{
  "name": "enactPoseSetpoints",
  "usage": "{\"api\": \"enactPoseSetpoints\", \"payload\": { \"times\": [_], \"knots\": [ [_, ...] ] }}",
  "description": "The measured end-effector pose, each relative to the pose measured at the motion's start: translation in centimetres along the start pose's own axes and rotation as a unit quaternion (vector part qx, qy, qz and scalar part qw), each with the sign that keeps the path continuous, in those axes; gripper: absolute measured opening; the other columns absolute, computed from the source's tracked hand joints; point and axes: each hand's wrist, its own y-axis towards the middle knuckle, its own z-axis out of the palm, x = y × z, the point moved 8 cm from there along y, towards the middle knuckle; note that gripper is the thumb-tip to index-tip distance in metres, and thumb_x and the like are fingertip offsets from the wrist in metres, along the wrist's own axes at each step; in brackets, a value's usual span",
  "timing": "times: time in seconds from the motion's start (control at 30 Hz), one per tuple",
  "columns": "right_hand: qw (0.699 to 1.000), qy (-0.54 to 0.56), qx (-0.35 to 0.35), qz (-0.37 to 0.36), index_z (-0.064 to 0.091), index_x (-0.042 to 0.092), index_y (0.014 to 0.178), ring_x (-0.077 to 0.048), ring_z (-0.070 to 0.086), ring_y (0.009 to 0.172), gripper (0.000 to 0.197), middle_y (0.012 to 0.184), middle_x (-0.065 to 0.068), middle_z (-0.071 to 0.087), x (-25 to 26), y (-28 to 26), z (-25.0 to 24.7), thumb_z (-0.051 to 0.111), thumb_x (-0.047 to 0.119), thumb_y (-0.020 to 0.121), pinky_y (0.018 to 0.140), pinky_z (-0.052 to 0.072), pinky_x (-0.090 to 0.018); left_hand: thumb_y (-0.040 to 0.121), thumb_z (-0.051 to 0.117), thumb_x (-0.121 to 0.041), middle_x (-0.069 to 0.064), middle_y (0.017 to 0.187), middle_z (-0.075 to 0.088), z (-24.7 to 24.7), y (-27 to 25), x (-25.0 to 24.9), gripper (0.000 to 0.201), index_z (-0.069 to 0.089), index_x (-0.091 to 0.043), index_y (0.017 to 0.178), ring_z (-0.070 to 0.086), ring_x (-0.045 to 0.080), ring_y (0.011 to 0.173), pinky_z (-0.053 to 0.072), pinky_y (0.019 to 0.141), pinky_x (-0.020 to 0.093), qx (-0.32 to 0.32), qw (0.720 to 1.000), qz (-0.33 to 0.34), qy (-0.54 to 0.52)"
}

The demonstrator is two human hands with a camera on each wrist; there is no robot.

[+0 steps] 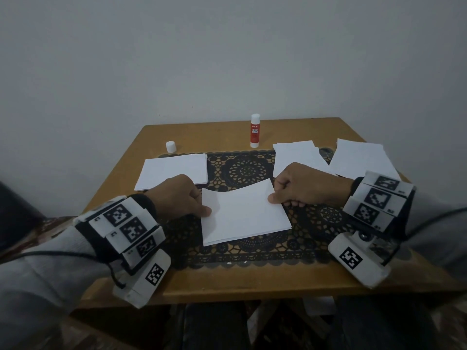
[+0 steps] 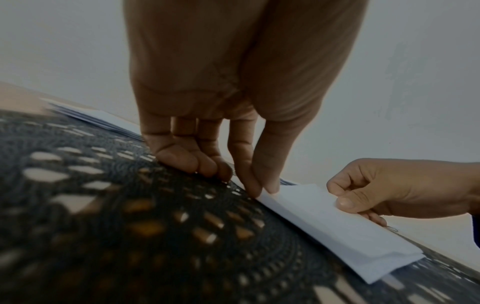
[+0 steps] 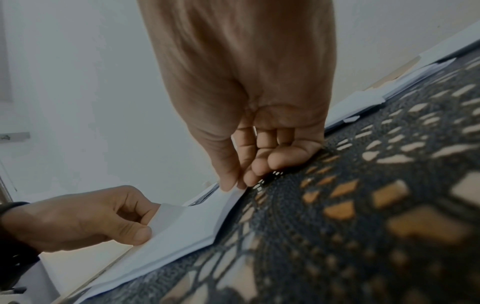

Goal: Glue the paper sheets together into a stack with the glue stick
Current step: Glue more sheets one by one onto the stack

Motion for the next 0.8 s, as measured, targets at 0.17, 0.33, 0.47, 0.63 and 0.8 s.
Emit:
{"api": "enactPoseSetpoints", "payload": {
  "times": [0.17, 0.33, 0.47, 0.63, 0.8],
  "knots": [
    [1.0, -0.011, -0.004, -0.005, 0.063, 0.006, 0.068, -0.009, 0.052, 0.052, 0.027, 0.068, -0.009, 0.065, 0.0, 0.1, 0.0, 0.072, 0.023, 0.087, 0.05, 0.046, -0.017, 0.081, 0.073, -0.027, -0.001, 0.06, 0.056, 0.1, 0.1, 0.0, 0.034, 0.058, -0.016, 0.053, 0.047, 0.01, 0.06, 0.035, 0.056, 0.02, 0.002, 1.0, -0.001, 0.005],
    [1.0, -0.024, -0.011, -0.008, 0.063, 0.007, 0.064, -0.005, 0.05, 0.045, 0.028, 0.058, -0.002, 0.062, 0.1, 0.2, 0.1, 0.073, 0.024, 0.085, 0.053, 0.046, -0.021, 0.081, 0.074, -0.026, -0.002, 0.06, 0.055, 0.1, 0.1, -0.1, 0.035, 0.056, -0.016, 0.052, 0.046, 0.01, 0.059, 0.035, 0.055, 0.021, -0.001, 1.0, 0.001, 0.013],
    [0.999, -0.028, -0.014, -0.009, 0.065, 0.005, 0.065, -0.005, 0.049, 0.044, 0.028, 0.054, 0.001, 0.061, 0.1, 0.2, 0.1, 0.074, 0.023, 0.084, 0.056, 0.047, -0.024, 0.08, 0.074, -0.026, -0.002, 0.059, 0.053, 0.1, 0.1, -0.2, 0.036, 0.055, -0.016, 0.052, 0.045, 0.01, 0.058, 0.034, 0.055, 0.02, -0.001, 1.0, 0.002, 0.015],
    [0.998, -0.053, -0.019, -0.012, 0.064, 0.01, 0.064, -0.004, 0.05, 0.046, 0.028, 0.058, 0.002, 0.062, 0.4, 0.3, 0.1, 0.075, 0.026, 0.083, 0.056, 0.045, -0.021, 0.08, 0.074, -0.027, -0.001, 0.062, 0.055, 0.1, 0.2, -0.3, 0.033, 0.057, -0.016, 0.054, 0.047, 0.01, 0.06, 0.035, 0.055, 0.02, 0.001, 1.0, 0.0, 0.02],
    [0.99, -0.135, -0.035, -0.008, 0.053, 0.009, 0.063, -0.009, 0.046, 0.051, 0.036, 0.06, 0.001, 0.055, 1.0, 0.3, 0.1, 0.074, 0.031, 0.083, 0.055, 0.036, -0.022, 0.08, 0.074, -0.032, -0.003, 0.086, 0.054, -0.1, -0.5, -1.0, 0.032, 0.051, -0.016, 0.094, 0.05, 0.013, 0.078, 0.034, 0.056, 0.018, -0.031, 0.998, -0.007, 0.061]
  ]
}}
